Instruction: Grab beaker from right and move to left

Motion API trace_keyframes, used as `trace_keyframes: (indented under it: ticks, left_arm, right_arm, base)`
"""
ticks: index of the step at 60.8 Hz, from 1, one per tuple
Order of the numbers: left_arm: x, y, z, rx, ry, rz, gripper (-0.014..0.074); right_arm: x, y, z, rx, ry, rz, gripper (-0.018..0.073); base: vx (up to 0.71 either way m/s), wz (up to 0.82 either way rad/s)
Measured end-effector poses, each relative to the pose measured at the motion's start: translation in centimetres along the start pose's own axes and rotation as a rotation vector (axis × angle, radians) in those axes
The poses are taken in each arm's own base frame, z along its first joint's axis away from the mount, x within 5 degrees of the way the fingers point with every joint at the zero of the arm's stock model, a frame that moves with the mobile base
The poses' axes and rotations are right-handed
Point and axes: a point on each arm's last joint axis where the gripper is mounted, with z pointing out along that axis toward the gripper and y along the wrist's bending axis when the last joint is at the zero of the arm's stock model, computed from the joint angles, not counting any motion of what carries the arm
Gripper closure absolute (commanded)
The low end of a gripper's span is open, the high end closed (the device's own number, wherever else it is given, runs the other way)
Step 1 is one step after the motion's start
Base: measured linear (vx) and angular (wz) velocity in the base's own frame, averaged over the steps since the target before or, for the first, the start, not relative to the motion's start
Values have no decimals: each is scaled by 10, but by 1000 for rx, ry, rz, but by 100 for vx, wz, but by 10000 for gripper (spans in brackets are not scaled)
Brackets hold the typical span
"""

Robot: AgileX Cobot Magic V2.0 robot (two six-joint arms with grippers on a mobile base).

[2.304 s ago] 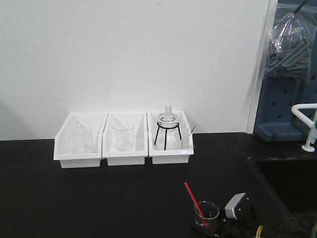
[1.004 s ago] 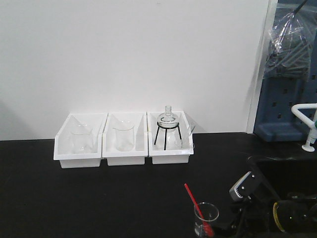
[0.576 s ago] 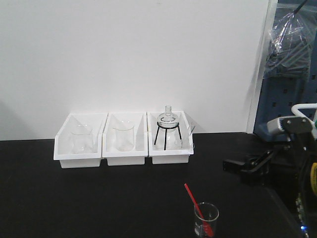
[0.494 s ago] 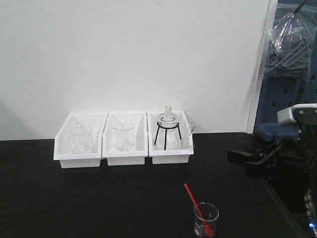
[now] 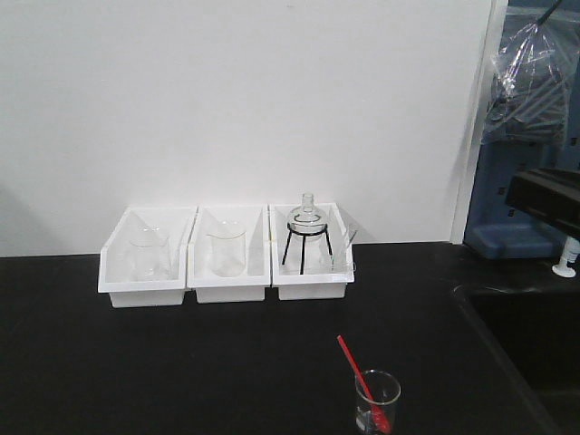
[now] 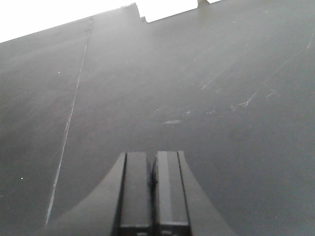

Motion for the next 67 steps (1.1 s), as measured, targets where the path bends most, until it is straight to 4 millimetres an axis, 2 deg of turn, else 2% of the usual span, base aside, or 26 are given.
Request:
trace_keyframes:
  ticks: [16, 23, 29, 35, 41, 45, 51, 59, 67]
  left_arm:
    - [0, 0, 0, 0, 0, 0, 603]
    - [0, 0, 0, 0, 0, 0, 603]
    - [0, 0, 0, 0, 0, 0, 603]
    - [0, 0, 0, 0, 0, 0, 603]
    - [0, 0, 0, 0, 0, 0, 603]
    - [0, 0, 0, 0, 0, 0, 603]
    - [0, 0, 0, 0, 0, 0, 603]
    - [0, 0, 0, 0, 0, 0, 603]
    - [0, 0, 0, 0, 0, 0, 603]
  right_arm:
    - [-15, 21, -27, -8, -85, -63, 567]
    - [-18, 24, -33, 5, -107, -92, 567]
    - [-23, 21, -34, 52, -164, -180, 567]
    - [-35, 11, -35, 169, -283, -272, 567]
    - [-42, -12, -39, 408, -356, -235, 567]
    - [-38, -26, -42, 554, -309, -200, 567]
    - [-21, -40, -48, 716, -129, -124, 567]
    - [-4, -45, -48, 751, 80, -126, 567]
    - [1, -43, -47, 721, 127, -112, 567]
  base:
    - [0, 0]
    - [0, 0]
    - [0, 0]
    - [0, 0]
    - [0, 0]
    - [0, 0]
    - [0, 0]
    - [0, 0]
    - [0, 0]
